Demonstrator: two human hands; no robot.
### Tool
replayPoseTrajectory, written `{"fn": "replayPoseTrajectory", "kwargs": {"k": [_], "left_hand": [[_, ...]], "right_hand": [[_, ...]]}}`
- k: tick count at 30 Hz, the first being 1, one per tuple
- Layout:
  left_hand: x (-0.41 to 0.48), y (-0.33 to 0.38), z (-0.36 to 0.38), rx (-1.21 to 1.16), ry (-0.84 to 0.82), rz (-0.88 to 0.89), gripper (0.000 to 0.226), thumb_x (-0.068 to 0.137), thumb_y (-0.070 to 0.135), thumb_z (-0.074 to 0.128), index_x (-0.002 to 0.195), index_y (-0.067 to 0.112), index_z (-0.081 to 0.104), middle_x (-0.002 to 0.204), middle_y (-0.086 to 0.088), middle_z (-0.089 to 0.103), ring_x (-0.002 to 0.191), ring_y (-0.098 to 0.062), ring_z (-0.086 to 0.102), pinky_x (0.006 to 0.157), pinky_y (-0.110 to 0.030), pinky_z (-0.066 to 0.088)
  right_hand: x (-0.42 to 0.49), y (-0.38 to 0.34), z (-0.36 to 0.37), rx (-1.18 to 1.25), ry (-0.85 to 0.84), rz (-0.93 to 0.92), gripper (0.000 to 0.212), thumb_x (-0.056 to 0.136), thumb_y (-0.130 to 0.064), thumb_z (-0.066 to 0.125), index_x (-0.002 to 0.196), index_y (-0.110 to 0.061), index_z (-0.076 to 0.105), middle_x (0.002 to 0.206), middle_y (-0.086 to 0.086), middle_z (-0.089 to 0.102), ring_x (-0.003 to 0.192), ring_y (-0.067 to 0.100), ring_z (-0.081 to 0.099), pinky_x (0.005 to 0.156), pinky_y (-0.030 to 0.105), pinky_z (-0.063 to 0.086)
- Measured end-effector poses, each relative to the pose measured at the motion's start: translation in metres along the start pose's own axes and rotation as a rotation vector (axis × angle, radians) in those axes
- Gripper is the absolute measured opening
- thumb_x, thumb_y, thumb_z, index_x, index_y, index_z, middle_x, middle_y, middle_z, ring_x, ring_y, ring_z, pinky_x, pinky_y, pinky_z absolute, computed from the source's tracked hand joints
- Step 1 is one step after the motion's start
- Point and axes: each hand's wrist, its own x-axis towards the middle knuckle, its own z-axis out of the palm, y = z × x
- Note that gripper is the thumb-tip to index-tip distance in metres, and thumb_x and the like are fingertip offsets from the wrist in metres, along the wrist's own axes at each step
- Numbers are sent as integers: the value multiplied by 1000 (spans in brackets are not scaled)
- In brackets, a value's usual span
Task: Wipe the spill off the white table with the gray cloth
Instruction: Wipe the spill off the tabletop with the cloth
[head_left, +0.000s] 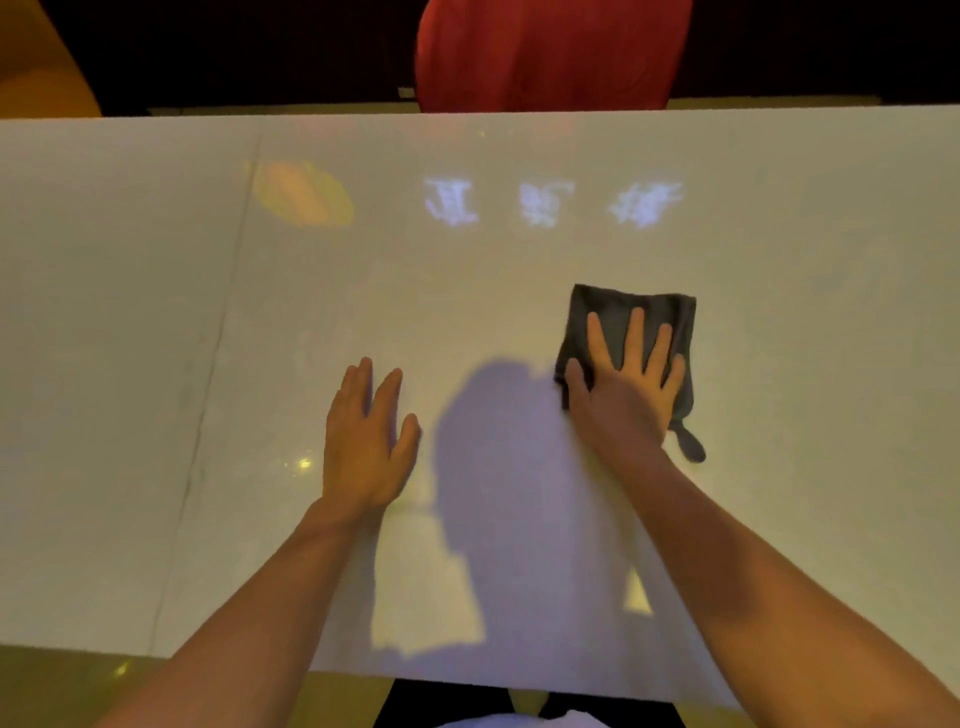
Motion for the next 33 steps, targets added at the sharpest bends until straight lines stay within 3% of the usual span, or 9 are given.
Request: {"fn": "replayPoseTrajectory", "kwargs": {"k": [3,6,11,14,18,21,27,31,33], "left_hand": [[-22,-22,-12,41,43,-173,73,92,51,40,155,16,31,167,-13,13,155,-31,6,124,-44,8],[-40,-37,-12,154,39,-222,75,95,60,22,159,22,18,168,-10,4,155,-29,-3,125,-44,2],[-39,-50,-7,203,9,-220,74,94,59,13,159,24,13,169,-6,0,155,-27,-6,125,-44,3],[-38,-50,-2,224,29,-228,75,93,58,13,159,22,15,168,-6,3,155,-28,-2,125,-46,5],[-36,-54,5,235,91,-208,70,97,53,23,157,18,28,166,-11,17,154,-32,11,123,-49,14],[-36,-56,7,259,151,-178,66,98,50,28,155,15,33,164,-15,25,152,-36,18,122,-50,18],[-37,-55,3,221,136,-182,67,97,53,33,154,19,32,165,-13,21,154,-32,10,123,-50,15],[-36,-52,1,194,128,-203,65,95,49,39,150,17,39,165,-12,23,154,-31,10,121,-51,22],[-37,-52,0,207,130,-200,63,93,47,42,147,14,45,164,-14,27,153,-34,16,119,-53,26]], "right_hand": [[-70,-60,22,36,-24,-301,64,97,-56,39,158,-40,27,169,10,13,154,41,8,121,62,8],[-133,-96,42,73,-93,-623,63,95,-55,46,154,-40,34,169,8,17,155,39,10,120,63,11],[-66,-79,37,10,-123,-1033,61,94,-58,46,153,-45,36,168,2,22,155,34,13,123,57,11],[20,-77,19,-51,-66,-714,63,94,-62,38,155,-47,28,169,3,16,155,36,9,123,57,11],[82,-101,7,-15,-84,-228,70,94,-63,30,158,-46,9,171,5,-2,156,34,-8,124,56,-2],[61,-146,15,39,-43,-110,72,93,-63,36,159,-45,13,171,8,2,155,38,-3,122,61,0],[-29,-186,43,64,-103,-725,61,97,-58,41,155,-41,32,169,8,17,155,39,6,120,63,12],[26,-155,29,-77,-151,-1248,58,97,-56,44,154,-45,34,168,3,21,155,35,12,123,57,10],[77,-151,16,-120,-137,-1304,55,96,-53,49,150,-45,41,166,1,26,154,33,18,123,54,14]]}}
